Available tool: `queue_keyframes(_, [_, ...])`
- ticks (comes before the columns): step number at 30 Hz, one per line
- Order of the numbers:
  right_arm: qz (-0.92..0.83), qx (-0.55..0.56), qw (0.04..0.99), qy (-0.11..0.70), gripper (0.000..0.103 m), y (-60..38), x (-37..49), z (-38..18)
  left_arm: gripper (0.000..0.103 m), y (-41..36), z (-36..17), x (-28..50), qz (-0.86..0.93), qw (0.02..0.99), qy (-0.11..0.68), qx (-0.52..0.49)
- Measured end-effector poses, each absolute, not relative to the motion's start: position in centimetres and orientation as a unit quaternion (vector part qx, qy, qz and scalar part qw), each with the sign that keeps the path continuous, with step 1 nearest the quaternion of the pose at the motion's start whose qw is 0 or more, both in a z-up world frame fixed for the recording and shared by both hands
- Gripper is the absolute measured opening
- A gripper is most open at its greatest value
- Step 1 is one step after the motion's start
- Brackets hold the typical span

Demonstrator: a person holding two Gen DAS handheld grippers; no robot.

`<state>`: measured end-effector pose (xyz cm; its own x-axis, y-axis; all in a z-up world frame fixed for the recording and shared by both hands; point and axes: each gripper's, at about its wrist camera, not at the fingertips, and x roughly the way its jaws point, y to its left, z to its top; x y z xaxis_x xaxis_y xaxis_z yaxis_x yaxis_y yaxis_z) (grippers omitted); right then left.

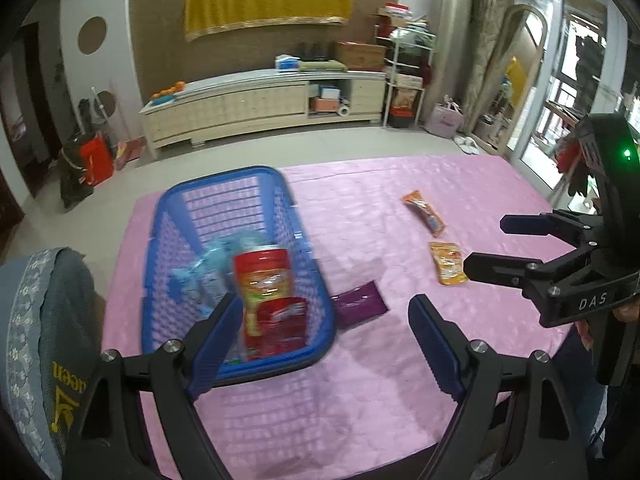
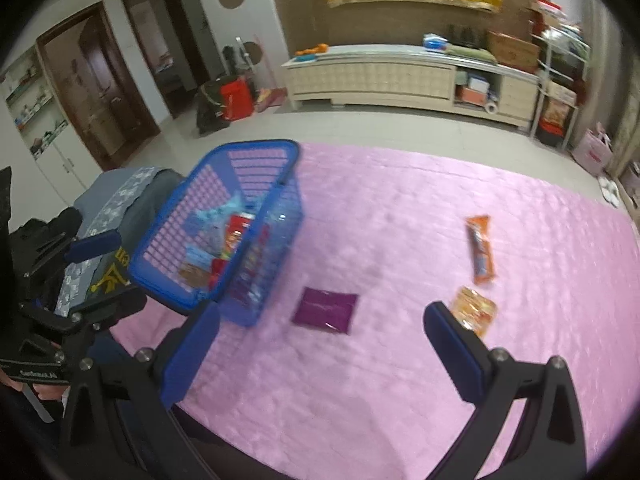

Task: Organize snacks
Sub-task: 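Move both grippers away from the basket toward the purple pouch, then grasp the purple pouch with the left gripper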

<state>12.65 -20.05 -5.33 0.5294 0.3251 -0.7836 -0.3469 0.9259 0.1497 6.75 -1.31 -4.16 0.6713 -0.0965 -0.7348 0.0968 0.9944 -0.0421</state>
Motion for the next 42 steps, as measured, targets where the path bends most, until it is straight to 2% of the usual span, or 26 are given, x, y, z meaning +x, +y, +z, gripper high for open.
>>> queue_keyframes(7, [0.159,0.008,0.882,0.443,0.103,-24.8,11.4,-5.9,0.083,-6.1,-4.7,8.0,-0.085,0.91,0.406,0.004])
queue_keyframes(15, [0.115,-0.008,0.891,0.438,0.103,-28.3,9.7,-7.9,0.083,-10.6,-7.8,8.1,-0.065,0.916,0.396,0.021])
queue_keyframes(19, [0.106,-0.02,0.895,0.433,0.103,-29.4,8.8,-9.0,0.094,-12.0,-9.7,8.3,-0.061,0.912,0.404,0.022])
queue_keyframes(21, [0.099,-0.023,0.898,0.429,0.103,-29.8,8.4,-9.7,0.103,-12.4,-10.4,8.4,-0.056,0.912,0.406,0.021])
queue_keyframes(35, [0.026,-0.016,0.907,0.42,0.103,-32.2,8.7,-14.2,0.103,-12.4,-15.8,9.3,0.021,0.907,0.42,-0.026])
queue_keyframes(42, [0.029,-0.013,0.899,0.437,0.103,-32.2,10.4,-16.8,0.103,-13.3,-18.3,11.1,0.029,0.897,0.442,-0.005])
